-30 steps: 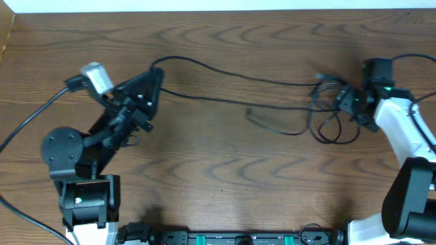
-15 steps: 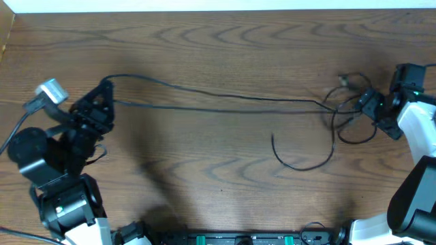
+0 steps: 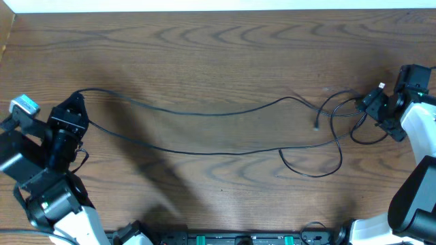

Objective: Untangle cables
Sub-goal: 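Pull the grippers apart left and right, stretching the black cable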

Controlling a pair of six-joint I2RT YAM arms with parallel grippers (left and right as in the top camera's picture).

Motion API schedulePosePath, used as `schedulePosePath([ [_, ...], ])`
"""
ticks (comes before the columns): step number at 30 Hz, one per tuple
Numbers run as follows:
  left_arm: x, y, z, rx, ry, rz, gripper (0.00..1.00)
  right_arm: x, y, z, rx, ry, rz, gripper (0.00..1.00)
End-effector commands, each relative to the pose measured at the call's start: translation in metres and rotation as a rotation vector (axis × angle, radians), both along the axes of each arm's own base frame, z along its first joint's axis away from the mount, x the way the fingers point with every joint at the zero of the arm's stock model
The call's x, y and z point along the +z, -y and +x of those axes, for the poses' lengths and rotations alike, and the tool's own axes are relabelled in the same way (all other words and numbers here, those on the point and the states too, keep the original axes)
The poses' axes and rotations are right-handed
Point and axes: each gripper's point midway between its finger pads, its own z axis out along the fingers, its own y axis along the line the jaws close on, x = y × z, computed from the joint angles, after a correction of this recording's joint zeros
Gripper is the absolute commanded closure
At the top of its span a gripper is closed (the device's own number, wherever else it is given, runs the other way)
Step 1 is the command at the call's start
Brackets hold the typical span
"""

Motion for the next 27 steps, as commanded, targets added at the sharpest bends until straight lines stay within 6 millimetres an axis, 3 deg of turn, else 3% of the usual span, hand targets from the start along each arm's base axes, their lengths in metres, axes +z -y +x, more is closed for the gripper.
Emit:
schedulePosePath([
  [1,-0.018,-0.011,0.006,0.029,-0.063,-0.055,0.92,0.004,0.004,0.000,0.007,0.012,-0.002,0.01],
  [2,-0.028,-0.014,0.009,0.030,-0.092,-0.076,0.92,0.004,0.004,0.000,0.021,0.010,-0.006,0.01],
  [4,-0.027,-0.021,0.014,0.048,-0.079,-0.055,0.92,0.004,0.004,0.000,0.021,0.009,-0.006,0.01],
  [9,0.019,-0.041,0.021,0.086,0.067,0.038,0.92,0.004,0.011,-0.004,0.018,-0.011,-0.048,0.01],
  [14,0.052,-0.066,0.012,0.168,0.135,0.105,0.92,0.007,0.028,-0.012,-0.043,-0.045,-0.134,0.01],
  [18,0.048,-0.098,-0.004,0.291,0.109,0.105,0.92,0.006,0.030,-0.013,-0.058,-0.042,-0.128,0.01],
  [22,0.029,-0.114,-0.011,0.334,0.053,0.062,0.92,0.005,0.022,-0.009,-0.041,-0.021,-0.070,0.03],
  [24,0.017,-0.112,-0.008,0.316,0.019,0.024,0.92,0.003,0.006,-0.003,-0.008,0.010,0.017,0.11],
  [26,0.005,-0.103,-0.001,0.271,-0.014,-0.017,0.92,0.004,-0.019,0.006,0.065,0.054,0.138,0.33],
  [27,-0.001,-0.095,0.005,0.233,-0.030,-0.040,0.92,0.006,-0.035,0.012,0.133,0.081,0.199,0.53],
])
